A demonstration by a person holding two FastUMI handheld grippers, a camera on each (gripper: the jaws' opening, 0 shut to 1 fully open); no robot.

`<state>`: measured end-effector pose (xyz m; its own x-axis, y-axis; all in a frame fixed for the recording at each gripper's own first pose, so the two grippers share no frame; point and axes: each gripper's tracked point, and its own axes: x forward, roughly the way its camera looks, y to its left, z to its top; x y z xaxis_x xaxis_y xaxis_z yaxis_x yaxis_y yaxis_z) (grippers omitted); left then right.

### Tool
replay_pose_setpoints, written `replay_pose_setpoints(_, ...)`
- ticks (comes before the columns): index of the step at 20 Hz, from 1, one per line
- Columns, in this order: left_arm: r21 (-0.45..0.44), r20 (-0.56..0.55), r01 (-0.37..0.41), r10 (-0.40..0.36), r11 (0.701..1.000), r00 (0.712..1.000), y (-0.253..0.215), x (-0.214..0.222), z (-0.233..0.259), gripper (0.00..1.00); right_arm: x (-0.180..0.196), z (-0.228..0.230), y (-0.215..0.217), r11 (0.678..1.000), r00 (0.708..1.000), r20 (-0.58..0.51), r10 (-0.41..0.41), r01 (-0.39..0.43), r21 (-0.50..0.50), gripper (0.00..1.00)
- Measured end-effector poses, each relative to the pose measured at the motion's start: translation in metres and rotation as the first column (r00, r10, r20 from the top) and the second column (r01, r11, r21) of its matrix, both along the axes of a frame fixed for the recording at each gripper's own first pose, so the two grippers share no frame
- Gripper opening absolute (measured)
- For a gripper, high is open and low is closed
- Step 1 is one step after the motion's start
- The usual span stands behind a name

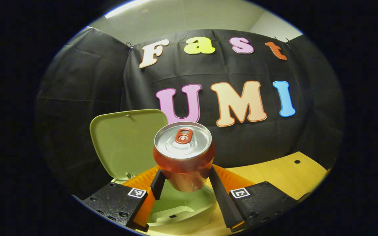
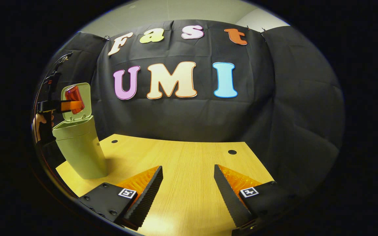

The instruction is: Press the lid of the desktop garbage bin to open it, pick up the crumpled paper on the desktop and throw it into the bin, then pick up the pop can on the desktop and drop it into the bin, and finally close the garbage bin lid.

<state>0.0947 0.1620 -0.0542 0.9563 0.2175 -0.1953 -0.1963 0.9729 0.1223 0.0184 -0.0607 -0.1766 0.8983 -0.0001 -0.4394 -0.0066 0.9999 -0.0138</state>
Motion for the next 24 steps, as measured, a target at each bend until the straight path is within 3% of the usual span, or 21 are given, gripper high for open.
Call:
replay_pose_setpoints(7, 0.021, -0.013, -0.103, 0.103, 0.994, 0.995, 0.042, -0.019, -0.004, 0.8, 0.0, -0.001, 0.01, 1.0, 1.0, -0.01, 0.011, -0.011, 0.006, 0.99)
replay_pose_setpoints(9, 0.038, 0.018, -0.101, 0.1, 0.994, 0.995, 0.043, -0.017, 0.015, 0.99, 0.0, 0.0, 0.012, 1.0, 1.0, -0.001, 0.013, -0.013, 0.001, 0.99)
replay_pose_setpoints(11, 0.038, 0.059, -0.094, 0.092, 0.995, 0.994, 0.046, -0.008, 0.042, 0.94, -0.001, 0.0, 0.012, 1.0, 1.0, 0.002, 0.011, -0.011, -0.002, 0.99)
replay_pose_setpoints(17, 0.036, 0.166, -0.181, 0.173, 0.983, 0.971, 0.091, 0.033, 0.122, 0.94, -0.014, -0.006, 0.006, 0.999, 0.999, -0.006, -0.039, 0.039, 0.012, 0.99)
replay_pose_setpoints(18, 0.048, 0.177, -0.197, 0.185, 0.979, 0.967, 0.099, 0.039, 0.13, 0.98, -0.017, -0.006, 0.005, 0.999, 0.999, -0.007, -0.049, 0.049, 0.018, 0.99)
replay_pose_setpoints(21, 0.056, 0.171, -0.221, 0.209, 0.974, 0.963, 0.122, 0.057, 0.138, 0.99, -0.023, -0.005, 0.004, 0.996, 0.997, -0.001, -0.078, 0.078, 0.03, 0.99)
replay_pose_setpoints(24, 0.001, 0.11, -0.239, 0.237, 0.971, 0.965, 0.141, 0.076, 0.124, 0.94, -0.03, -0.011, 0.01, 0.995, 0.996, -0.019, -0.085, 0.086, 0.043, 0.99)
